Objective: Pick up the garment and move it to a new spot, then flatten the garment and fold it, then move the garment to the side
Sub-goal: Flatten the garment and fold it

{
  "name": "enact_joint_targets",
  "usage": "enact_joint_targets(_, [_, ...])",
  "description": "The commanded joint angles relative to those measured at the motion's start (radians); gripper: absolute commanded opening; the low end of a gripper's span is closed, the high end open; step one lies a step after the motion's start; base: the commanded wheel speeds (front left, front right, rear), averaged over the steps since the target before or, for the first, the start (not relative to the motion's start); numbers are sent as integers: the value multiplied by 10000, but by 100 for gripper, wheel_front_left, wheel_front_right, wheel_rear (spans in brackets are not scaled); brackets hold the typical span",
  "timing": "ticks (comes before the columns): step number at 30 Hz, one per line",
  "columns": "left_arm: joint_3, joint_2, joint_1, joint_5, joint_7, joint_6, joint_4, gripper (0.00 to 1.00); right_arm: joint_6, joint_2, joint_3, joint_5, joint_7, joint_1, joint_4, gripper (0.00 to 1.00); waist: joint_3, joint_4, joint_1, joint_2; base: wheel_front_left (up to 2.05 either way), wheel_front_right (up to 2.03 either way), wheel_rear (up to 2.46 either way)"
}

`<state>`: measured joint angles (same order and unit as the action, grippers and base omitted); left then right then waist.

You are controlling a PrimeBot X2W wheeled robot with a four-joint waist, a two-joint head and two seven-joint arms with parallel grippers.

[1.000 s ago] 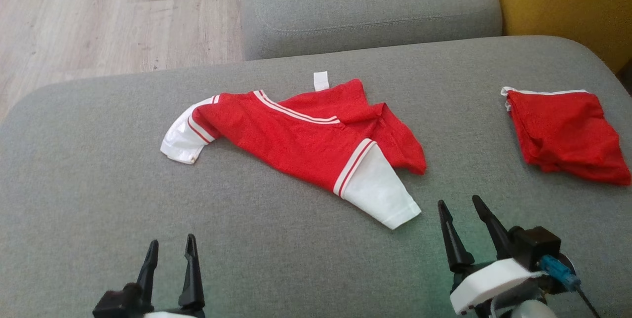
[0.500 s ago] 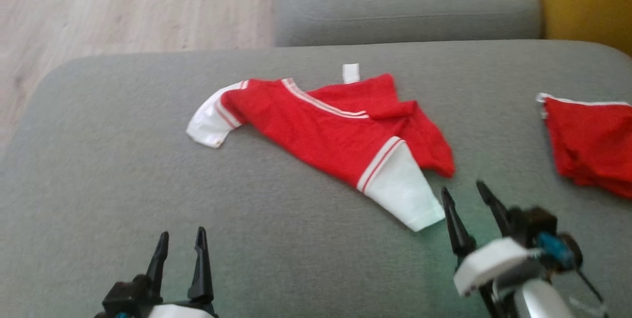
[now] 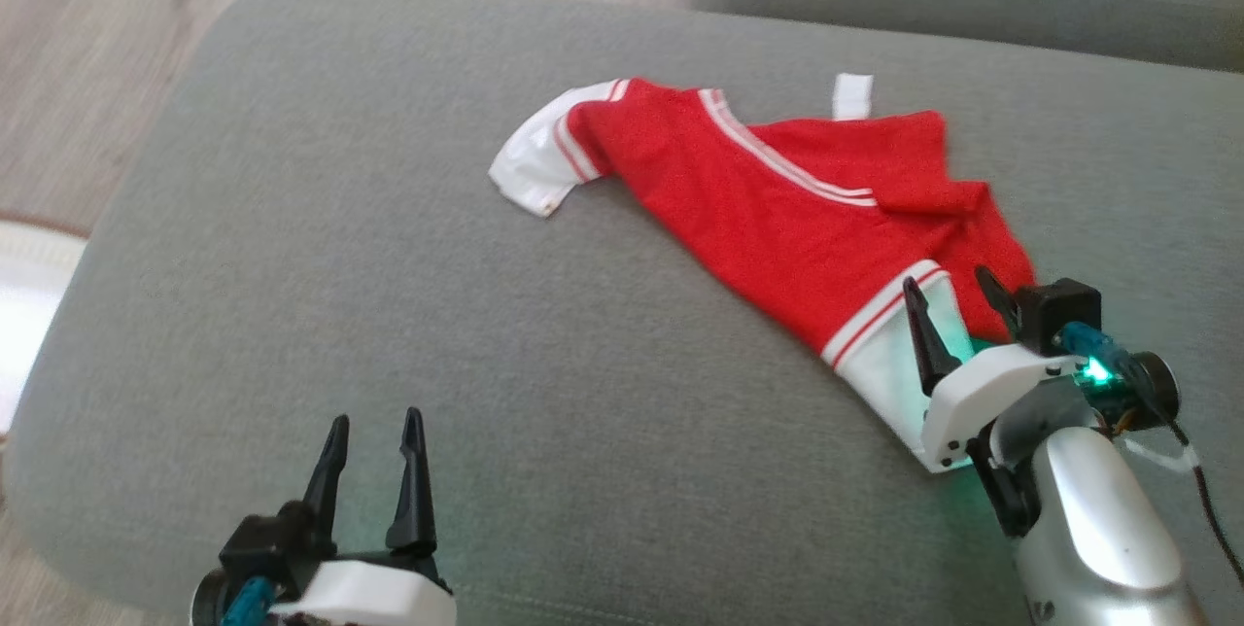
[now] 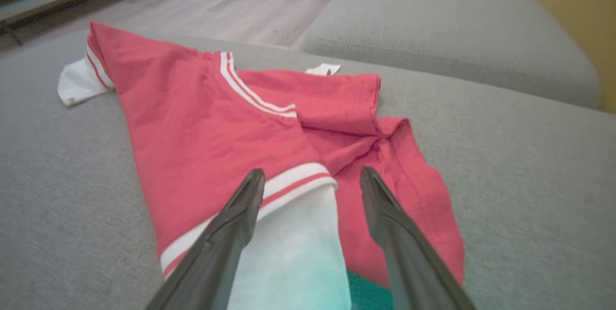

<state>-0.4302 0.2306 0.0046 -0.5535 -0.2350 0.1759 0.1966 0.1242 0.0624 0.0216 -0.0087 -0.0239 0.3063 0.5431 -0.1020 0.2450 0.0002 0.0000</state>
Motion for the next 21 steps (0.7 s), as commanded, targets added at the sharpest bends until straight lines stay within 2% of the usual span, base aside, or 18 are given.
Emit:
enact_joint_targets(1, [281, -2, -486, 66, -135, -4, -234, 100, 65, 106, 196, -34, -14, 458, -187, 100, -229, 259, -2, 0, 0, 0, 0])
enact_joint_targets(7, [280, -103, -598, 91, -188, -105, -50, 100, 65, 153, 136, 219, -9, 947, 906, 100, -261, 392, -2, 0, 0, 0, 0])
enact_joint_targets(8, [288, -111, -606, 91, -195, -124, -11, 100, 65, 138, 197, 315, 8, 994, 1034, 91, -244, 384, -2, 0, 0, 0, 0])
enact_joint_targets(9, [301, -116, -616, 93, -202, -143, 34, 100, 65, 122, 264, 418, 36, 1038, 1143, 58, -224, 369, -2, 0, 0, 0, 0])
enact_joint_targets(10, [318, -119, -624, 96, -209, -162, 76, 100, 65, 102, 346, 538, 64, 1070, 1240, 40, -198, 348, -2, 0, 0, 0, 0])
enact_joint_targets(11, [332, -124, -634, 101, -215, -181, 112, 100, 65, 80, 440, 677, 88, 1097, 1326, 28, -171, 323, -2, 0, 0, 0, 0])
enact_joint_targets(12, [341, -132, -644, 108, -221, -197, 142, 100, 65, 58, 561, 824, 132, 1126, 1388, 4, -146, 300, -2, 0, 0, 0, 0])
enact_joint_targets(13, [350, -140, -652, 116, -225, -210, 164, 100, 65, 40, 705, 952, 212, 1160, 1416, 0, -120, 276, -2, 0, 0, 0, 0])
enact_joint_targets(21, [343, -163, -609, 191, -243, -222, 158, 100, 65, -84, 2422, 1834, 656, 1443, 1035, 0, 97, 212, -2, 0, 0, 0, 0])
